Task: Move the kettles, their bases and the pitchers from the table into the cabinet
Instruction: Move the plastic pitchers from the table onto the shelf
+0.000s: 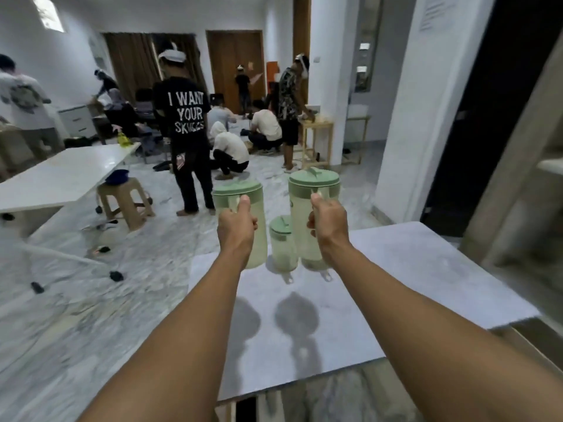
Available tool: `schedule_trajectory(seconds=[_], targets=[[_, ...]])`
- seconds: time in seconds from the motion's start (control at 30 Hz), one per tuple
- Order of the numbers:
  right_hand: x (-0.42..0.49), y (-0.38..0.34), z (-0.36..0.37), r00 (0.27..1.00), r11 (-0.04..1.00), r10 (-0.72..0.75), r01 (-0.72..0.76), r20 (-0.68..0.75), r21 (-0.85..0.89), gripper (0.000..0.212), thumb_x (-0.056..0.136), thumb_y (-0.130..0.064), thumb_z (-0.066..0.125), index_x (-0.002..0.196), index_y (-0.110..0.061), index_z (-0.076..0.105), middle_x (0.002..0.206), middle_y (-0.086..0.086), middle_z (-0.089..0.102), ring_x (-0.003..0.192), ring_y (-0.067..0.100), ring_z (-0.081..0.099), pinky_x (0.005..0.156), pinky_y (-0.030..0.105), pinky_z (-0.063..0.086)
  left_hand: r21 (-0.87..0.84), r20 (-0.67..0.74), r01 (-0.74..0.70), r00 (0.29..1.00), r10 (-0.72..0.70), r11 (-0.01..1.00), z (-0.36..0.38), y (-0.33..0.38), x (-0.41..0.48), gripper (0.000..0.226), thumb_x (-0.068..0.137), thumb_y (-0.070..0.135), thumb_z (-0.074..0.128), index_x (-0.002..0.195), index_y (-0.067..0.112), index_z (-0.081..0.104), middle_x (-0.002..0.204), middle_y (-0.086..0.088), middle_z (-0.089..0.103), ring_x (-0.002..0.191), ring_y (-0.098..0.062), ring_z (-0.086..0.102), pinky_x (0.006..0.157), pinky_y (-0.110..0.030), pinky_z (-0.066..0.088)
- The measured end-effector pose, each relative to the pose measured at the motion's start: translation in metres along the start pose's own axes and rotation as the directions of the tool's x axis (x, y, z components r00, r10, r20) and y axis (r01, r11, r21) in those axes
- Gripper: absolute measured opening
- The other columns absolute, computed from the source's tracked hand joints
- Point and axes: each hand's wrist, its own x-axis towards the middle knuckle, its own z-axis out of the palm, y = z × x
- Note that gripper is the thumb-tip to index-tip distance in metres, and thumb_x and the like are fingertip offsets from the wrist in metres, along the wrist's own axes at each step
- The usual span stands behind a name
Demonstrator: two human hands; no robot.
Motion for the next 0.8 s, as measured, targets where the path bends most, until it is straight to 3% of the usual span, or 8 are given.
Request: schedule_trajectory(seconds=[0.13,0.23,0.33,0.43,0.53,0.63,0.7,0.8], targets=[[-0.029,-0.038,-0.092,0.976,0.997,-0.079,0.077,-0.205,-0.016,0.039,0.079,-0.05,0.05,0.089,-0.012,0.057,0.08,0.007,0.059,0.076,0.026,0.056,0.07,0.037,0.042,-0.051,0.16,-0.043,0.986,0.051,0.998,0.049,0.043,-0.07,0.055,0.097,0.049,0.045,0.107,-0.001,0.064,0.085,-0.008,0.067,0.08,-0.026,0.063,0.07,-0.032,0.044],[-0.052,-0.066,-0.172,0.922,0.989,-0.145,0.134,-0.358,-0.058,0.038,0.078,-0.049,0.049,0.083,-0.013,0.058,0.076,0.005,0.058,0.075,0.025,0.056,0.071,0.04,0.043,-0.099,0.282,-0.089,0.953,0.113,0.991,0.101,0.07,-0.129,0.053,0.096,0.049,0.045,0.104,0.0,0.067,0.082,-0.007,0.067,0.077,-0.025,0.062,0.071,-0.032,0.044],[-0.076,-0.089,-0.255,0.816,0.976,-0.217,0.174,-0.536,-0.13,0.04,0.075,-0.051,0.048,0.086,-0.015,0.062,0.079,0.005,0.062,0.078,0.026,0.059,0.077,0.044,0.049,-0.156,0.436,-0.104,0.885,0.163,0.982,0.157,0.094,-0.201,0.05,0.097,0.048,0.045,0.101,0.002,0.066,0.077,-0.005,0.065,0.072,-0.022,0.061,0.067,-0.031,0.044],[-0.104,-0.109,-0.342,0.685,0.961,-0.274,0.213,-0.675,-0.175,0.038,0.076,-0.047,0.049,0.09,-0.015,0.063,0.083,0.006,0.065,0.079,0.027,0.061,0.075,0.04,0.049,-0.234,0.579,-0.102,0.785,0.222,0.967,0.212,0.117,-0.281,0.04,0.098,0.044,0.046,0.095,0.008,0.064,0.075,-0.005,0.064,0.064,-0.019,0.058,0.062,-0.029,0.043],[-0.138,-0.126,-0.429,0.527,0.956,-0.29,0.195,-0.799,-0.219,0.053,0.076,-0.052,0.048,0.102,-0.009,0.066,0.1,0.014,0.072,0.092,0.033,0.066,0.085,0.042,0.052,-0.284,0.691,-0.092,0.67,0.27,0.954,0.265,0.137,-0.367,0.037,0.097,0.044,0.047,0.091,0.012,0.065,0.081,-0.008,0.068,0.071,-0.023,0.061,0.067,-0.03,0.045],[-0.171,-0.143,-0.515,0.39,0.94,-0.336,0.194,-0.857,-0.281,0.059,0.072,-0.056,0.046,0.1,-0.008,0.066,0.103,0.017,0.071,0.095,0.036,0.066,0.087,0.05,0.052,-0.333,0.775,-0.047,0.556,0.302,0.942,0.316,0.152,-0.454,0.035,0.094,0.047,0.049,0.081,0.016,0.061,0.087,-0.01,0.07,0.078,-0.026,0.066,0.071,-0.034,0.05],[-0.192,-0.152,-0.57,0.318,0.928,-0.366,0.193,-0.875,-0.318,0.051,0.072,-0.055,0.047,0.091,-0.012,0.064,0.098,0.017,0.071,0.092,0.036,0.066,0.085,0.051,0.053,-0.334,0.814,-0.032,0.495,0.305,0.942,0.349,0.157,-0.507,0.04,0.091,0.051,0.049,0.076,0.016,0.06,0.088,-0.012,0.072,0.082,-0.029,0.068,0.077,-0.039,0.052],[-0.219,-0.164,-0.643,0.266,0.913,-0.402,0.193,-0.876,-0.36,0.031,0.075,-0.051,0.05,0.078,-0.02,0.057,0.083,0.01,0.065,0.079,0.03,0.061,0.08,0.047,0.052,-0.353,0.849,-0.006,0.417,0.323,0.936,0.389,0.163,-0.577,0.038,0.096,0.048,0.046,0.077,0.018,0.061,0.083,-0.007,0.069,0.075,-0.023,0.063,0.07,-0.035,0.048]])
